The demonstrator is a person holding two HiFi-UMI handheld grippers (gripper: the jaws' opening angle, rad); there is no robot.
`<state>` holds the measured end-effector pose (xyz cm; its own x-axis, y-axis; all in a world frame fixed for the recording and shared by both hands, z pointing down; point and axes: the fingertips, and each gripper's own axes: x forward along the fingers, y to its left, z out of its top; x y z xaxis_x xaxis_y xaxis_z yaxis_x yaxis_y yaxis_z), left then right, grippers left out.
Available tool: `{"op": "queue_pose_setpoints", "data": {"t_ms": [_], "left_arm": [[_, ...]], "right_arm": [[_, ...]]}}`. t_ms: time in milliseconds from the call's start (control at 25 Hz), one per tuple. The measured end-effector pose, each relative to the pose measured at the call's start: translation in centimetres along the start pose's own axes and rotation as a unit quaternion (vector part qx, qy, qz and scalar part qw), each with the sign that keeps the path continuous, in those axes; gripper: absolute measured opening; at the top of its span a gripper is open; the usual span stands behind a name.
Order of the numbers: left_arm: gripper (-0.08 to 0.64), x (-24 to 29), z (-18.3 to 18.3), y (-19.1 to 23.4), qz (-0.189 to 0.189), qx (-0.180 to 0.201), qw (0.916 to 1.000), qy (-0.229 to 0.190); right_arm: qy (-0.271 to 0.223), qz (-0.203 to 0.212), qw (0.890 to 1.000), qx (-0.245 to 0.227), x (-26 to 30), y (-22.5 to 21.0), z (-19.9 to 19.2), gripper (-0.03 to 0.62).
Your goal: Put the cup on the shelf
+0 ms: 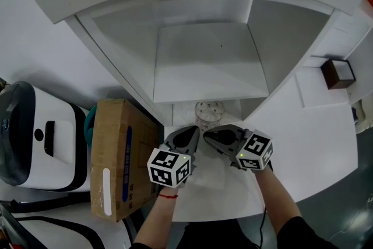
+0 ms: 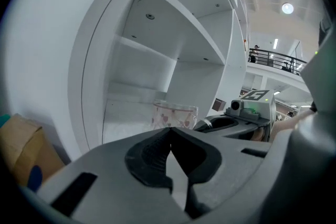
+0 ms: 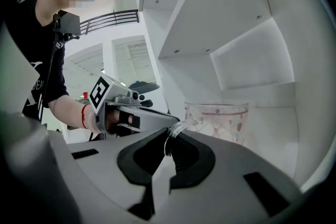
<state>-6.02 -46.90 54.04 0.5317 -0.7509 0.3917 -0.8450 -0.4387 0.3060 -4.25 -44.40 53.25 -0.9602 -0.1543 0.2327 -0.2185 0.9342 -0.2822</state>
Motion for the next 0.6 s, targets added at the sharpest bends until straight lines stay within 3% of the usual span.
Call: {"op": "queue_pose_setpoints", "data": {"t_ms": [600], "left_arm": [[0.008,-1.4,-0.7,-0.6,0.010,-0.013,0.9997,-0.018]], "right_arm": [[0.043,-0.061,0.997,-0.033,0.9,-1.9,-1.6,0.008]]}}
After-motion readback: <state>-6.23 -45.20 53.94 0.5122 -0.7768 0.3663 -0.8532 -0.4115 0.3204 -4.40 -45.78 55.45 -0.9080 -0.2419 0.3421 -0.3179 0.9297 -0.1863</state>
